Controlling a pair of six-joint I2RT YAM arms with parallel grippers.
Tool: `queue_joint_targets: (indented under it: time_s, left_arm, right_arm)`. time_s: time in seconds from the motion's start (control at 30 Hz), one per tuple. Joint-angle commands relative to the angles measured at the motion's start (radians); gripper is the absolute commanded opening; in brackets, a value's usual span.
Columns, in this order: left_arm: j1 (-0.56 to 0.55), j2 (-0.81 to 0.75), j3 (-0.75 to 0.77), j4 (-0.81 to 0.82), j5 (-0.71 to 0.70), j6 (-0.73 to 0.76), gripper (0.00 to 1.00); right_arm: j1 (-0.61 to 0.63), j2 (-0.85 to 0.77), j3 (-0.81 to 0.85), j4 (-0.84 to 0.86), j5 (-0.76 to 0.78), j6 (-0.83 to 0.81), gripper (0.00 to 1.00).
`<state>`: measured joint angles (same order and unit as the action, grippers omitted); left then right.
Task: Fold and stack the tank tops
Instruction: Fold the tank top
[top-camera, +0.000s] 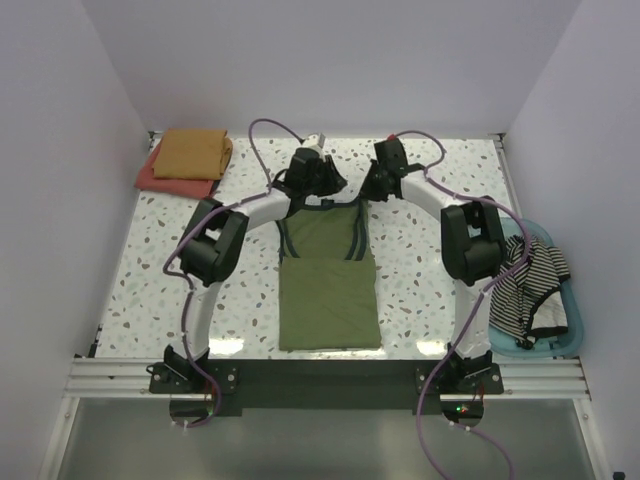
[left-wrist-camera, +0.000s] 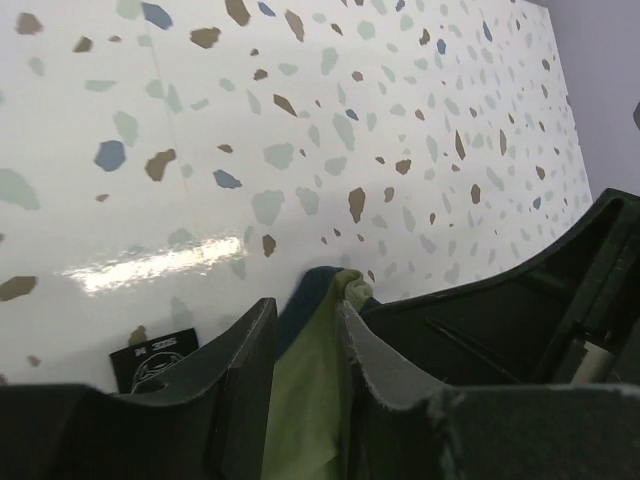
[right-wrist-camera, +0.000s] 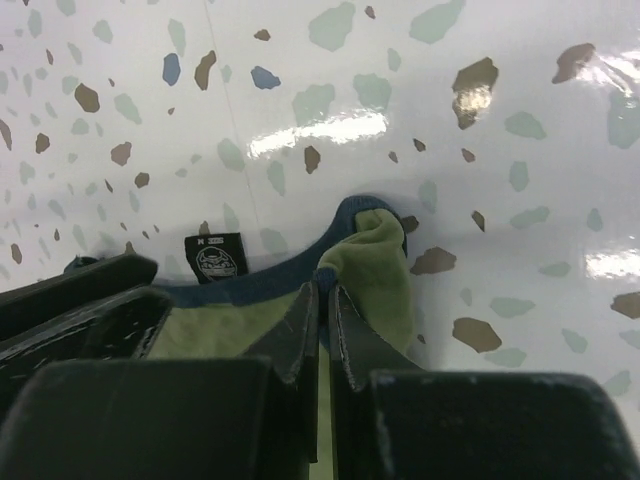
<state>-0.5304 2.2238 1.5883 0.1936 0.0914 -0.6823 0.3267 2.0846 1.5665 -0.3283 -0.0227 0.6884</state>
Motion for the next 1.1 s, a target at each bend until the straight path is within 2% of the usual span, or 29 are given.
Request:
queue_joint_targets:
  time_s: [0.0, 0.2, 0.47, 0.63, 0.67, 0.7, 0.73, 0.83, 0.9, 1.07]
  left_arm:
    - [0.035, -0.107, -0.072, 0.079, -0.039, -0.025, 0.35]
    - [0.058, -0.203, -0.18, 0.07, -0.061, -0.022, 0.34]
    - [0.092, -0.383, -0.359, 0.044, -0.113, -0.03, 0.35]
    - [0.119, -0.508, -0.395, -0.124, -0.251, -0.013, 0.38]
    - [0.125, -0.527, -0.416, -0.144, -0.313, -0.013, 0.39]
    - [0.136, -0.542, -0.428, -0.161, -0.334, -0.016, 0.41]
    - [0.165, -0.568, -0.444, -0.18, -0.343, -0.019, 0.41]
    - [0.228, -0.576, -0.487, -0.192, -0.332, -0.013, 0.42]
    - [0.263, -0.566, -0.498, -0.24, -0.308, -0.003, 0.4]
    - [0.332, -0.475, -0.518, -0.21, -0.22, 0.0, 0.34]
  right_arm:
    - [0.023, 0.041, 0.079, -0.014, 0.02, -0.012, 0.0]
    - [0.038, 0.121, 0.161, -0.037, 0.04, -0.006, 0.0]
    - [0.037, 0.192, 0.168, -0.043, 0.067, -0.029, 0.02]
    - [0.034, 0.152, 0.174, -0.038, 0.069, -0.049, 0.19]
    - [0.034, 0.144, 0.179, -0.043, 0.064, -0.052, 0.27]
    - [0.034, 0.135, 0.196, -0.049, 0.063, -0.053, 0.31]
    - [0.034, 0.118, 0.202, -0.052, 0.052, -0.059, 0.39]
    - [0.034, 0.079, 0.221, -0.054, 0.026, -0.064, 0.51]
    - [0.034, 0.062, 0.233, -0.054, 0.024, -0.064, 0.52]
    - [0.041, 0.015, 0.234, -0.035, -0.032, -0.059, 0.51]
